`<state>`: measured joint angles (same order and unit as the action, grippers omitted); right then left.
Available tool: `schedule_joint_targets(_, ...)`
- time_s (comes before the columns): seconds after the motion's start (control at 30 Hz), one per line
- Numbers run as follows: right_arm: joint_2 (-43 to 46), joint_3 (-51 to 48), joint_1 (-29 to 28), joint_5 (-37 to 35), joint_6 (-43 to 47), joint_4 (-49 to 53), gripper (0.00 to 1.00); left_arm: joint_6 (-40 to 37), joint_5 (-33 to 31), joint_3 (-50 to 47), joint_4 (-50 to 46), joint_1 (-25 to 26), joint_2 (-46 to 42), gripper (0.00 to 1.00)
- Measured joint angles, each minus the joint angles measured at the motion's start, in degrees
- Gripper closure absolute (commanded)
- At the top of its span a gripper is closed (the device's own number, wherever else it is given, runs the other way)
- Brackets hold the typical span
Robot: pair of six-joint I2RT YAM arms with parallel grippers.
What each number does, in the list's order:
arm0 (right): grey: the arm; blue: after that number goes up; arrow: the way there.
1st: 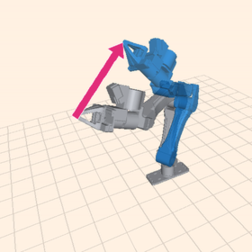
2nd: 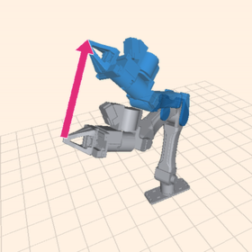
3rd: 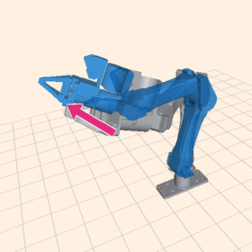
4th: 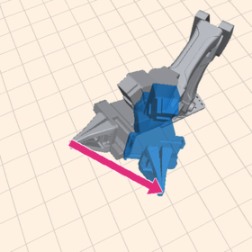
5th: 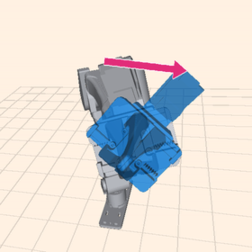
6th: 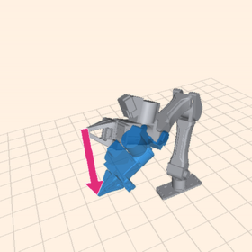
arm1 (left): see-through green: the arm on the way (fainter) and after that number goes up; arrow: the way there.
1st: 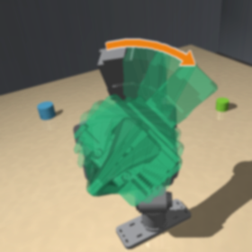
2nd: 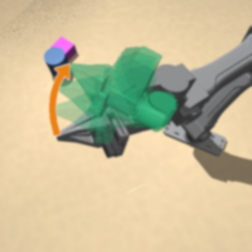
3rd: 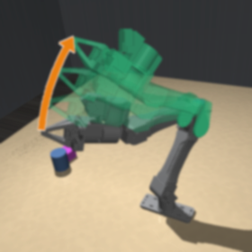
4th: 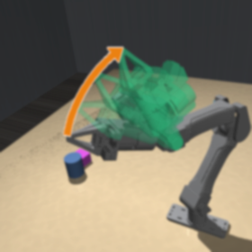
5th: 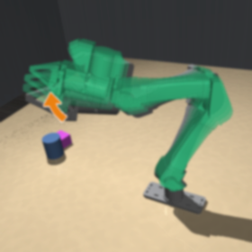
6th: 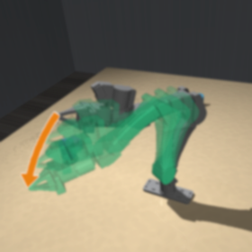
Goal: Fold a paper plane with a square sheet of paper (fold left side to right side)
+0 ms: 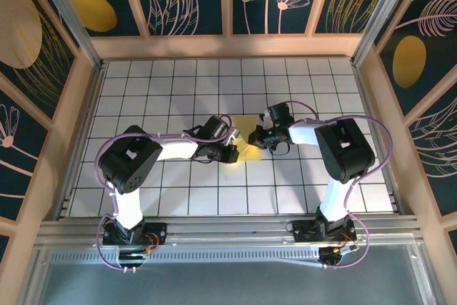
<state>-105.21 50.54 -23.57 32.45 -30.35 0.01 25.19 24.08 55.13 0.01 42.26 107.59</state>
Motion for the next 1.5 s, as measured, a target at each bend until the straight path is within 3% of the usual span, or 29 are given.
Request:
schedule_joint_targets(0.77, -0.3, 0.7, 0.0, 0.5, 0.0, 0.5, 1.00, -2.0, -0.5, -5.1, -1.8, 0.1, -5.0, 0.99)
schedule_joint_targets(0.83, -0.2, 0.8, 0.0, 0.6, 0.0, 0.4, 1.00, -1.2, -0.5, -5.8, -2.9, -0.3, -6.1, 0.95)
schedule_joint_targets(0.93, 0.8, 0.8, 0.0, 0.4, -0.2, 0.3, 0.84, 0.7, -0.4, -7.1, -3.5, -2.2, -8.3, 0.91)
schedule_joint_targets(1.23, 14.1, -3.1, 0.3, -4.0, -0.5, -5.3, 0.32, 9.9, 2.5, -8.7, 4.6, -9.5, -11.5, 0.65)
schedule_joint_targets(1.33, 17.1, -6.3, 1.2, -4.5, -1.2, -8.2, 0.25, 12.0, 3.5, -8.0, 7.7, -10.0, -9.3, 0.63)
schedule_joint_targets(1.5, 18.4, -10.3, 2.3, -4.6, -2.0, -10.1, 0.23, 13.0, 5.5, -4.2, 9.9, -10.0, -2.8, 0.62)
